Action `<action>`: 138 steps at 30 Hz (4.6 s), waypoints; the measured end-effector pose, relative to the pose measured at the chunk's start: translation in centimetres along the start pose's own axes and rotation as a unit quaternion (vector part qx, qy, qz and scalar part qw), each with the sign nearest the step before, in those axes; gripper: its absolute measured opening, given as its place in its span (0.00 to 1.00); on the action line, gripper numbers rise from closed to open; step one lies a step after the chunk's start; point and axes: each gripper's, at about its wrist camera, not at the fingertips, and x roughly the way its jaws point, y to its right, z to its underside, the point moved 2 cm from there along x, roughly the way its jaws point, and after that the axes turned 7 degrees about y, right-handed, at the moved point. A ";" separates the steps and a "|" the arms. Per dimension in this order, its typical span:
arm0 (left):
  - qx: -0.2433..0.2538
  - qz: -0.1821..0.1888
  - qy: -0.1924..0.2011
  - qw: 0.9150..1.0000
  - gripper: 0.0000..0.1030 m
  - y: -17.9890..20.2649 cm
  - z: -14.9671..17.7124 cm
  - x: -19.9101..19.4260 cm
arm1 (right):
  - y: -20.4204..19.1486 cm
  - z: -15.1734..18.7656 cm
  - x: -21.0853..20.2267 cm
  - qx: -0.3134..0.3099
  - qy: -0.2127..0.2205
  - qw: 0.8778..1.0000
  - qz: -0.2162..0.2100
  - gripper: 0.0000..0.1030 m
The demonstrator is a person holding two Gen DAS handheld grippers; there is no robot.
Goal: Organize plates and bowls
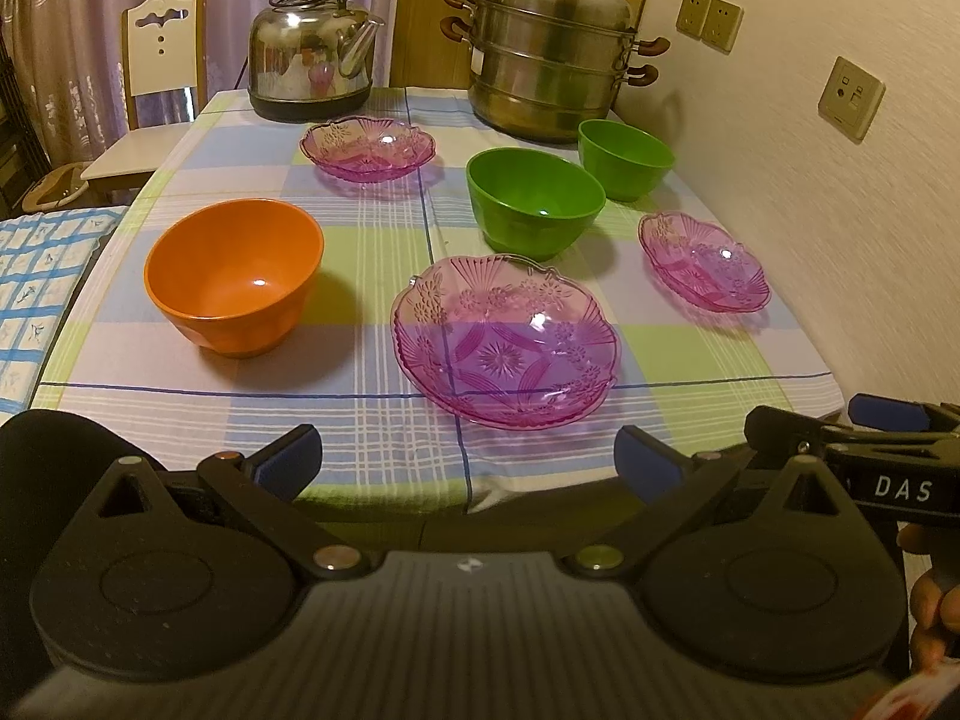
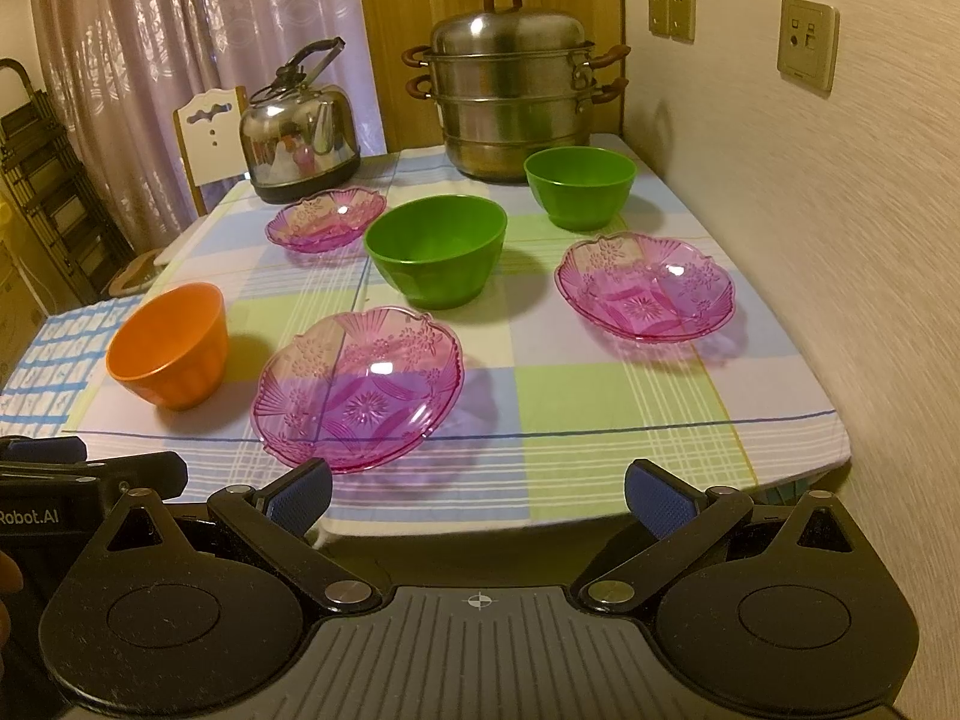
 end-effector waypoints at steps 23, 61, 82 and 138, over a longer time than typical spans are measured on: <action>0.001 0.000 -0.003 1.000 1.00 0.3 0.1 0.1 | 0.1 -0.1 0.0 0.002 0.001 1.000 0.000 1.00; -0.005 0.001 -0.004 1.000 1.00 0.2 -0.1 0.2 | 0.1 -0.3 0.0 0.004 0.000 1.000 -0.001 1.00; -0.048 0.023 -0.004 0.999 1.00 -1.3 -1.9 1.7 | 1.0 -1.3 0.3 0.040 0.018 0.999 -0.009 1.00; -0.107 -0.009 -0.053 0.993 0.15 -5.6 -1.7 17.8 | 1.4 -1.6 19.2 0.044 -0.069 0.994 -0.072 0.14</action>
